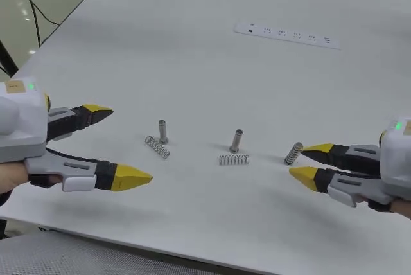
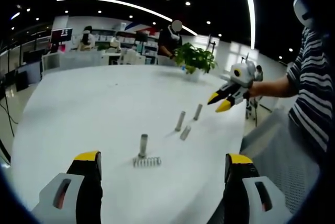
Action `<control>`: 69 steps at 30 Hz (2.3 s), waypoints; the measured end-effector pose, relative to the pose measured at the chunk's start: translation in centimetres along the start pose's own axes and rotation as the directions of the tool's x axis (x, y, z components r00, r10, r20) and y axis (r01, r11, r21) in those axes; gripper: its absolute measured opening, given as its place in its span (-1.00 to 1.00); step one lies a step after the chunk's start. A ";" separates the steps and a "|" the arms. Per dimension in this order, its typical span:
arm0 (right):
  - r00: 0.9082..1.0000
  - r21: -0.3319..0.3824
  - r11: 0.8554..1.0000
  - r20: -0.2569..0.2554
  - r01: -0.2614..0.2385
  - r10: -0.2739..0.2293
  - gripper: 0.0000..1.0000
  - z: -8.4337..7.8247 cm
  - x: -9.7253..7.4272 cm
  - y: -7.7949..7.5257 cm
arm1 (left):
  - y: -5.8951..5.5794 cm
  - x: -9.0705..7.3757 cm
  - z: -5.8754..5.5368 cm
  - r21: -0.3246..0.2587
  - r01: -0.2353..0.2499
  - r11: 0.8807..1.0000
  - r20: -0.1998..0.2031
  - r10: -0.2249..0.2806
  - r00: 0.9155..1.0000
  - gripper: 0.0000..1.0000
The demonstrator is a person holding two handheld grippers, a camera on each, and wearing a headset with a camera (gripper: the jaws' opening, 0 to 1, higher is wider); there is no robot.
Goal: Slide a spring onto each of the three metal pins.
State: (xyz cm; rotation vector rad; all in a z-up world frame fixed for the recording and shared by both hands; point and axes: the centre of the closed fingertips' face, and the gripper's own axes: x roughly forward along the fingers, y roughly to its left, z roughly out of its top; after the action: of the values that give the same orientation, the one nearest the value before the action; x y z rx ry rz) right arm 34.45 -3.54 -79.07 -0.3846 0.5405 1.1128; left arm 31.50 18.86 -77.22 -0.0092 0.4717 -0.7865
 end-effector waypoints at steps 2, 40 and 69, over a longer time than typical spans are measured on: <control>1.000 -0.012 1.000 -0.008 -0.010 0.010 -0.57 0.2 0.3 0.2 | 0.0 0.0 0.1 0.000 0.001 1.000 0.000 -0.001 1.000 0.90; 0.943 -0.412 0.876 -0.309 -0.249 0.123 -0.65 0.3 8.3 2.2 | -0.2 -0.5 -0.6 0.012 0.002 1.000 -0.026 -0.002 1.000 0.89; 0.922 -0.409 0.864 -0.361 -0.294 0.143 -0.85 -1.3 9.8 1.9 | -1.0 -1.1 -1.0 0.026 0.019 0.999 -0.051 -0.018 0.999 0.86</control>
State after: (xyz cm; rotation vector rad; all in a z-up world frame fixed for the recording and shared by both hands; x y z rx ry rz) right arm 35.70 3.72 -85.90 -0.9482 0.6157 1.4156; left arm 29.74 19.03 -77.52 0.0313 0.5094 -0.8126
